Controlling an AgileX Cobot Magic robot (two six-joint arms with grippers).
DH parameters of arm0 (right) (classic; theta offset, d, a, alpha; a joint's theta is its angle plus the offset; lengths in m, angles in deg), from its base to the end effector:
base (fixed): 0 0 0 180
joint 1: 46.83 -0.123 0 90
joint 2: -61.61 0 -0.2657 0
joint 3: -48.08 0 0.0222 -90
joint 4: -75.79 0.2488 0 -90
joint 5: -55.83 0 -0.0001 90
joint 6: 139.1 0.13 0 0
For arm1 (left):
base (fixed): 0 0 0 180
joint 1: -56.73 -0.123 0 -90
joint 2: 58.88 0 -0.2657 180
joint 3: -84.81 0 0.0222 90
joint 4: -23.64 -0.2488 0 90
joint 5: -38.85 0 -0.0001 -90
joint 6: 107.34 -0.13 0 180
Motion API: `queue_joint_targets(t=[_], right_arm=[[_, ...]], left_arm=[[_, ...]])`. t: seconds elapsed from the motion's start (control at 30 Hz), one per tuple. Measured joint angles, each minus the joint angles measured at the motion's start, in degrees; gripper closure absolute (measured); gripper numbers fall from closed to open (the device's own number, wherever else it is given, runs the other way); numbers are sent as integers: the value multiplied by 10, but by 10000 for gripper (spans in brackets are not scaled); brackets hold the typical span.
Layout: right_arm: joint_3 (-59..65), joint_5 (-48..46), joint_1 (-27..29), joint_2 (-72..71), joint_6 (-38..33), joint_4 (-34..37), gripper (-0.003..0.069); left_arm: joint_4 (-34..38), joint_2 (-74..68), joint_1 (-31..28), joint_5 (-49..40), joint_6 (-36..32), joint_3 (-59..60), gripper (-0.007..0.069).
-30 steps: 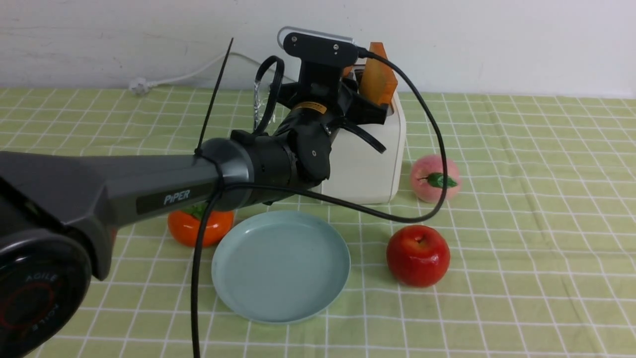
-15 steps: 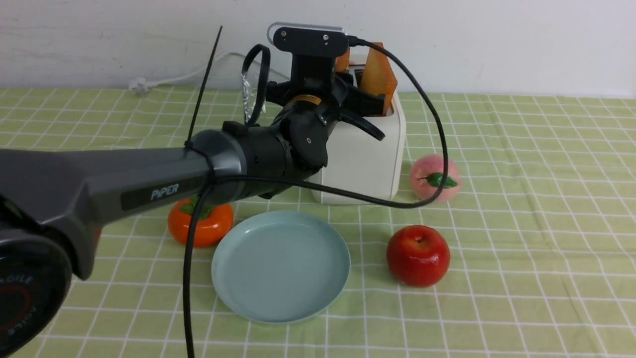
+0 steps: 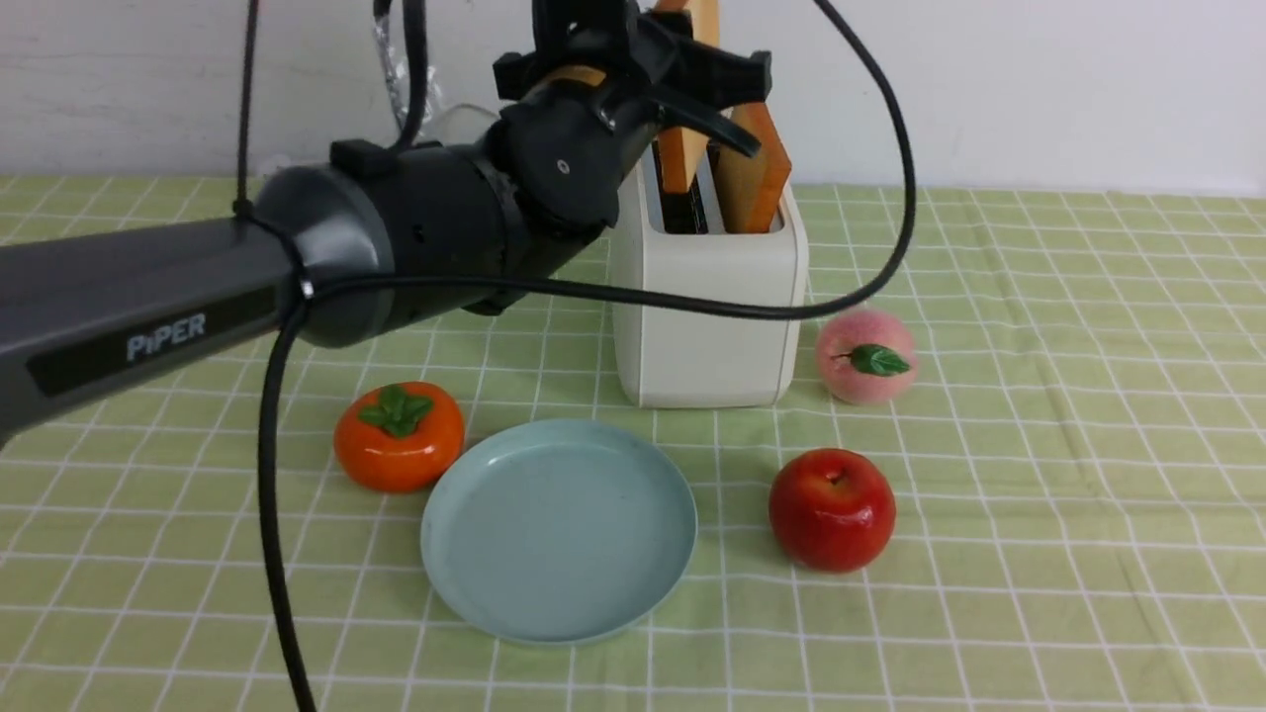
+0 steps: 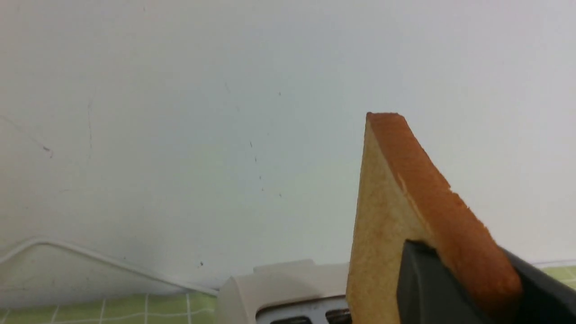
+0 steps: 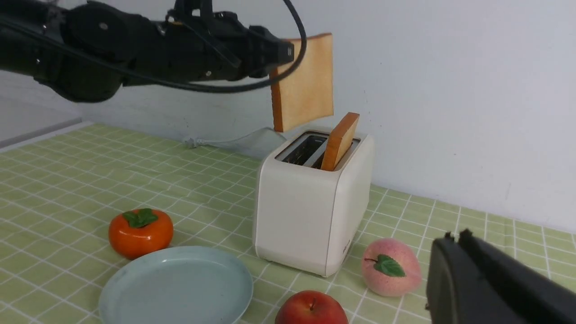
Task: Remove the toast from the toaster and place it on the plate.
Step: Use the left arm to take out a slice of bread, then use the left arm to put a slice of bread into the empty plate
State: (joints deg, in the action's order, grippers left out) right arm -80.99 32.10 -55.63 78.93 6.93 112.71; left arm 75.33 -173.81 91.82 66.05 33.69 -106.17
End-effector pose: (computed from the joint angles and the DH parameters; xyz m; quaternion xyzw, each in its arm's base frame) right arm 0.0893 0.0457 0.3201 -0.1371 0.6790 0.1424 0.7071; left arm 0.4195 -0.2378 0.3333 0.0196 0.6851 -0.1563 0.7112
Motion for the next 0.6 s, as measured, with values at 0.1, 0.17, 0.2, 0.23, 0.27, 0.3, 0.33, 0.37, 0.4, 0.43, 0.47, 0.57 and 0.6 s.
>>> queue_joint_targets(t=[0.1,0.17,0.2,0.23,0.27,0.3,0.33,0.37,0.4,0.43,0.47,0.57,0.6], right_arm=[[0,-1,0,0,0,1,659],[0,-1,0,0,0,2,659],[0,-1,0,0,0,2,659],[0,-1,0,0,0,2,659],[0,0,0,0,0,2,659],[0,0,0,0,0,2,659],[0,0,0,0,0,2,659],[0,0,0,0,0,2,659],[0,0,0,0,0,2,659],[0,0,0,0,0,2,659],[0,0,0,0,0,2,659],[0,0,0,0,0,2,659],[0,-1,0,0,0,2,659]], left_arm=[[26,28,0,-10,-24,0,519],[50,54,0,-27,-44,0,519],[52,56,0,-27,-47,0,519],[63,68,0,-38,-59,0,519],[90,95,0,-62,-94,0,519],[108,110,0,-75,-117,0,519],[111,113,0,-77,-122,0,519],[127,125,0,-89,-142,0,519],[163,149,0,-113,-182,0,519],[186,161,0,-124,-202,1,519],[215,181,0,-140,-237,5,519],[284,224,0,-158,-301,27,519],[310,242,0,-160,-327,41,519]])
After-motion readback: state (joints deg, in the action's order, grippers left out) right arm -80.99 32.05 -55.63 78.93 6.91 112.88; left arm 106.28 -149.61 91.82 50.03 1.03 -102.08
